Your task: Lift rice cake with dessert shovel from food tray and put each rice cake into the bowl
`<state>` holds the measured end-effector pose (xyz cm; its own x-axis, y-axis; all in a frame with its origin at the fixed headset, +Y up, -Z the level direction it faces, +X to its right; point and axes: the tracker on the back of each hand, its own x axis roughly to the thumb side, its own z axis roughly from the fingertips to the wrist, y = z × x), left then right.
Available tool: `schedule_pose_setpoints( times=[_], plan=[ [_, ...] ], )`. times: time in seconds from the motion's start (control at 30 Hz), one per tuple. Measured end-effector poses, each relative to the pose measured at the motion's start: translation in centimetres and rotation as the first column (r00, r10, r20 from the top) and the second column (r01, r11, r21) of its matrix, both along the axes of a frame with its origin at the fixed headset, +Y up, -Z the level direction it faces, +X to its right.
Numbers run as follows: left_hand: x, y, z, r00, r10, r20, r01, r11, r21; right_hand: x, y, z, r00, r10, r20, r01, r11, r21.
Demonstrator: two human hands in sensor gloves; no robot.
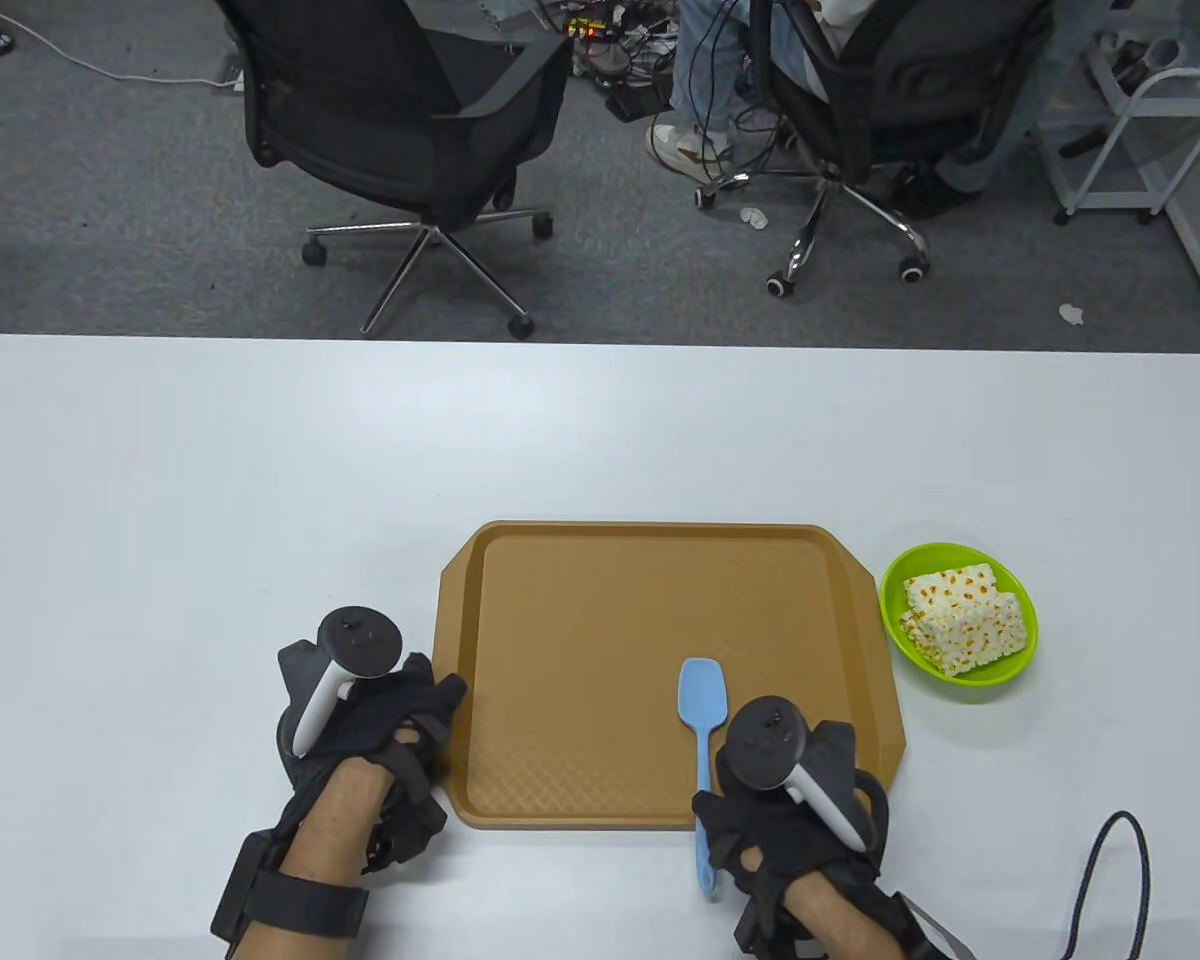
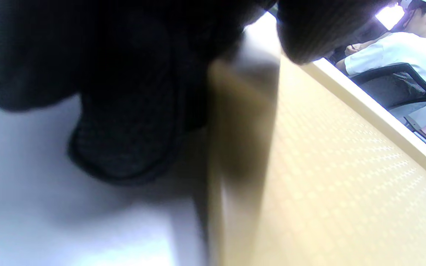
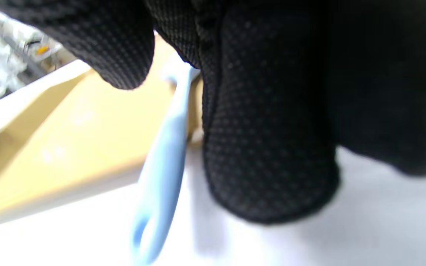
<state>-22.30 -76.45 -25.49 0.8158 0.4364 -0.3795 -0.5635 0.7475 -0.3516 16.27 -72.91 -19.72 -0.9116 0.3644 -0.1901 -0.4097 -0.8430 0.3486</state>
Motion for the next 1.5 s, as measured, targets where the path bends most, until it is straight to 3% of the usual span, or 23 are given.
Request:
schedule_pose_setpoints(
  times=[0.1,0.17,0.2,0.27,0.3,0.4,0.47,0.57,1.03,1.5],
  plan=[
    [-0.9,1.7,0.5,0.991,-0.106,-0.080,0.117,0.983,0.145,3.1,1.2,-1.0,0.992,-0.072,0.100,0.055,0.985,0.161],
    [-1.1,2.5,0.6,0.987,-0.127,-0.101,0.149,0.955,0.257,3.8,1.6,-1.5,0.994,-0.052,0.093,0.025,0.961,0.275],
    [-1.2,2.8,0.4,0.986,-0.144,-0.090,0.166,0.922,0.349,4.0,2.0,-1.9,0.994,0.079,0.070,-0.098,0.936,0.339],
    [-1.2,2.8,0.1,0.984,-0.178,-0.022,0.172,0.903,0.394,3.9,1.7,-2.2,0.969,0.246,0.014,-0.233,0.897,0.376],
    [-1.3,2.6,0.1,0.976,-0.219,-0.007,0.205,0.903,0.378,3.9,1.2,-2.6,0.934,0.354,-0.040,-0.313,0.870,0.382],
    [-1.2,1.9,0.1,0.957,-0.290,0.009,0.275,0.918,0.287,3.9,0.1,-3.1,0.933,0.345,-0.104,-0.293,0.894,0.338],
    [-1.2,1.3,0.0,0.948,-0.318,0.018,0.304,0.922,0.241,4.0,-1.2,-3.5,0.943,0.297,-0.147,-0.265,0.942,0.205],
    [-1.3,0.4,-0.2,0.951,-0.307,0.023,0.297,0.935,0.193,4.0,-2.5,-3.6,0.942,0.271,-0.197,-0.259,0.962,0.085],
    [-0.9,0.3,-0.3,0.960,-0.275,0.053,0.262,0.948,0.182,3.1,-1.5,-3.3,0.939,0.276,-0.205,-0.247,0.956,0.157],
    [-0.4,0.0,-0.4,0.963,-0.258,0.076,0.241,0.953,0.182,3.0,-1.3,-3.0,0.941,0.264,-0.213,-0.241,0.962,0.129]
  ],
)
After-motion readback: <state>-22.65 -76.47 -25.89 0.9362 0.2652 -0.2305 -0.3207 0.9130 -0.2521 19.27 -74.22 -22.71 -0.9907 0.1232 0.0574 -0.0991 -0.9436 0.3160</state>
